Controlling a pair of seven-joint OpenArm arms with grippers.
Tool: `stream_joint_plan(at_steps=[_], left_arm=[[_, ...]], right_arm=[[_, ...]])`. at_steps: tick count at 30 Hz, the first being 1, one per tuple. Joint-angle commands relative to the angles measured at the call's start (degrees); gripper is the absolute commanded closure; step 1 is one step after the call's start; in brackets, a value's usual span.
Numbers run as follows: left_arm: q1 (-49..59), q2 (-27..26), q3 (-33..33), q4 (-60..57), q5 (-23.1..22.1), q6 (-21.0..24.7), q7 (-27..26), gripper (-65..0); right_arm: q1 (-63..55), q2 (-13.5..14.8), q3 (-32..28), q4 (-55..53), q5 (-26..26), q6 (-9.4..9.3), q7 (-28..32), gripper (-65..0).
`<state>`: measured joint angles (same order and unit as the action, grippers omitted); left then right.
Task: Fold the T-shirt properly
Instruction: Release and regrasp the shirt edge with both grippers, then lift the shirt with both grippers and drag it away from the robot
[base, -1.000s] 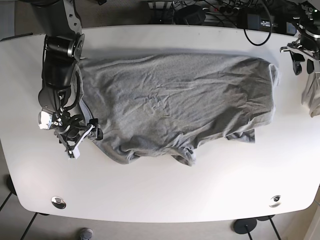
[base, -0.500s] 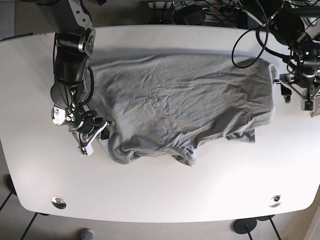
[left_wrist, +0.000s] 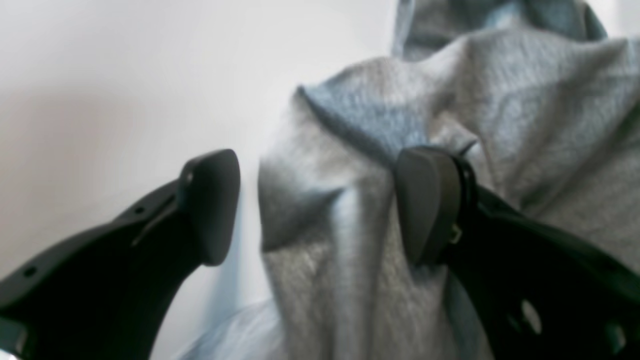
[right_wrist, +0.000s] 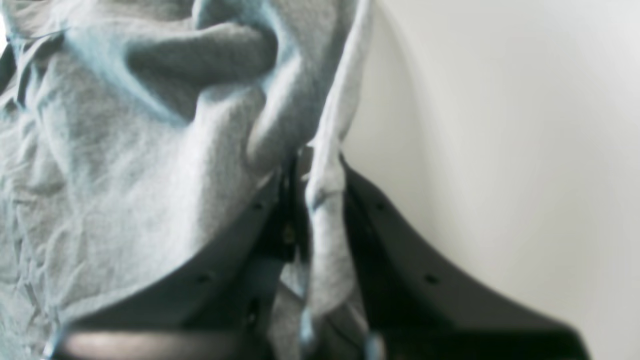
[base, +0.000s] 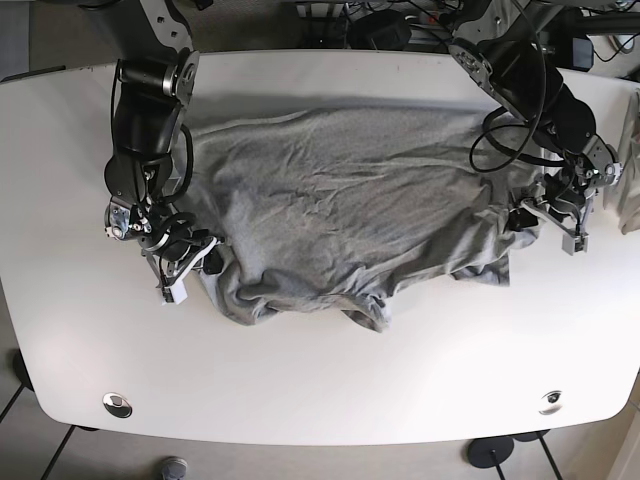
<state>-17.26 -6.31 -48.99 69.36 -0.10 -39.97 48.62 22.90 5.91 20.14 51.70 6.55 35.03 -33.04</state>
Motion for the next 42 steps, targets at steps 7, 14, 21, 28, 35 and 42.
stream_joint_plan(at_steps=[7, 14, 21, 28, 35, 42], left_arm=[[-1.2, -0.9, 0.2, -0.6, -0.4, 0.0, 0.5, -3.6], [6.3, 1.6, 4.0, 22.1, -0.1, 0.0, 0.8, -3.6], [14.2, 1.7, 5.7, 40.4, -0.4, 0.0, 0.8, -3.5], [1.7, 1.2, 12.8, 40.6, 0.3, 0.0, 0.9, -3.5], [-18.9, -5.7, 27.0, 33.1, 2.5, 0.0, 1.0, -3.5], [-50.0, -11.4, 32.8, 14.4, 2.3, 0.0, 3.1, -3.5]], right_arm=[[0.7, 0.2, 0.0, 1.8, -0.7, 0.10, -1.1, -2.1], [-6.5, -2.2, -0.4, 20.6, -0.8, -0.26, -3.9, -2.1], [-11.3, -1.9, -0.4, 42.1, -0.7, 0.10, -14.3, -2.1], [0.7, -0.4, -0.5, 42.5, -0.8, 0.10, -17.8, -2.1], [21.6, 3.8, -0.6, 30.5, -0.9, 0.10, -18.0, -2.1], [46.5, 8.5, -0.6, 15.9, -0.8, 0.10, -17.6, -2.1]])
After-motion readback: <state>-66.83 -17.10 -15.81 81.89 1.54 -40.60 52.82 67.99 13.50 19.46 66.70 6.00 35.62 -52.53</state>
